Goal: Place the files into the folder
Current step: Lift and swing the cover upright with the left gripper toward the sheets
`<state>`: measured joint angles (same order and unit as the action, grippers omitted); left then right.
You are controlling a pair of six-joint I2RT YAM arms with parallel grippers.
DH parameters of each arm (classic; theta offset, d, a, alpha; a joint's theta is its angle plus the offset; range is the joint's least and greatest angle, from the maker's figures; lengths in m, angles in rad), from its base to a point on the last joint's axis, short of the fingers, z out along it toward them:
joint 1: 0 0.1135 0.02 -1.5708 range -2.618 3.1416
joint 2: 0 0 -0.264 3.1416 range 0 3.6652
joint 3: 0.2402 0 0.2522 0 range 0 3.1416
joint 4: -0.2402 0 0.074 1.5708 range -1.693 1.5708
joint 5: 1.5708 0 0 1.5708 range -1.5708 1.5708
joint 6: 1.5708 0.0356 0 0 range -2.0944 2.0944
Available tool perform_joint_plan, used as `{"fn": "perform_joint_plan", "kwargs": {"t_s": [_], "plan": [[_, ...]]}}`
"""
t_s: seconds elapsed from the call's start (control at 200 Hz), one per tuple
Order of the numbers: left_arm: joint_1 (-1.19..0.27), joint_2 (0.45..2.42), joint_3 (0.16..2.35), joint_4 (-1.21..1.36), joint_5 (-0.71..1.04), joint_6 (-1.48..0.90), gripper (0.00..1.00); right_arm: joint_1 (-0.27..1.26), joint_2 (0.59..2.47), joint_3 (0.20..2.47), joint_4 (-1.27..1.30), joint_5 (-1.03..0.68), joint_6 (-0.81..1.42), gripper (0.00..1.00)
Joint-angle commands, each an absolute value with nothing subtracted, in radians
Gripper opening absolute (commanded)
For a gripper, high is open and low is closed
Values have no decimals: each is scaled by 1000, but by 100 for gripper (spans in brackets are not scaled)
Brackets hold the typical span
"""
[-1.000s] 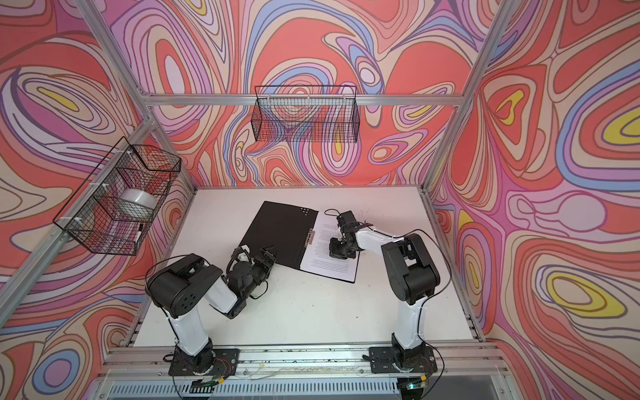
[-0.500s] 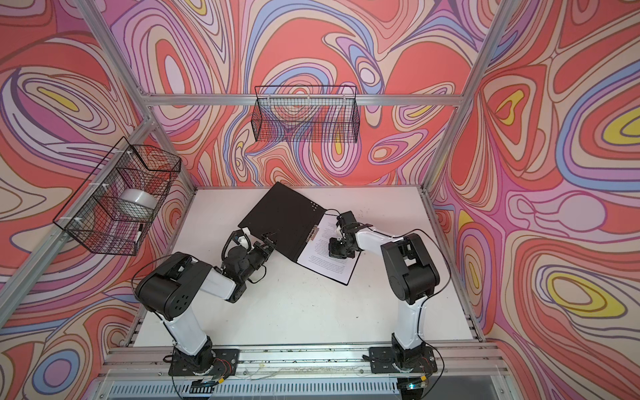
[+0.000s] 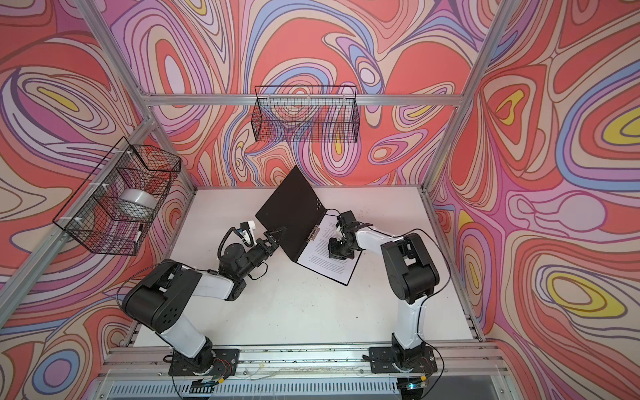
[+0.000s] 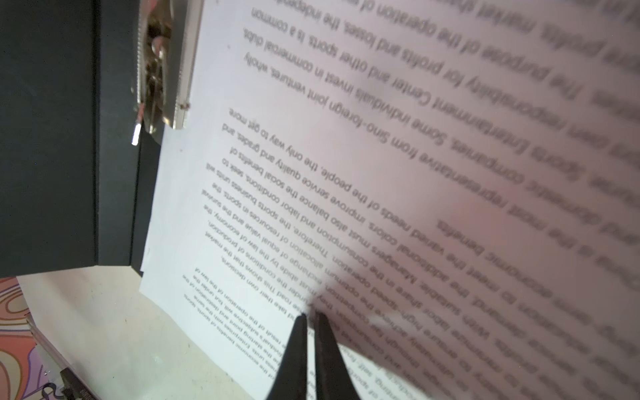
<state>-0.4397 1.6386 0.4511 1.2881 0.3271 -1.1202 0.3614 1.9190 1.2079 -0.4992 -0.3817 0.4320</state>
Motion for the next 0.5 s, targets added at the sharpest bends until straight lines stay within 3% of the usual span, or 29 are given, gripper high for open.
{"fn": "perform_joint_plan", "kwargs": {"t_s": [0.0,0.155,0.255,0.381,0.496], "plan": [[-483,1567,463,1224,387,-1052,100,353,1894,1246,-563,-371,482,13],[-571,1510,486,1099,381,-987,100,218,1634,1130,-485,-314,651,36],[-644,1513,555,1009,371,-936,100,93,1461,1051,-456,-315,696,64],[-718,1590,615,997,366,-937,100,12,1422,1122,-600,-269,629,78],[-768,1704,676,1051,396,-993,100,-103,1369,1056,-548,-329,645,87]]}}
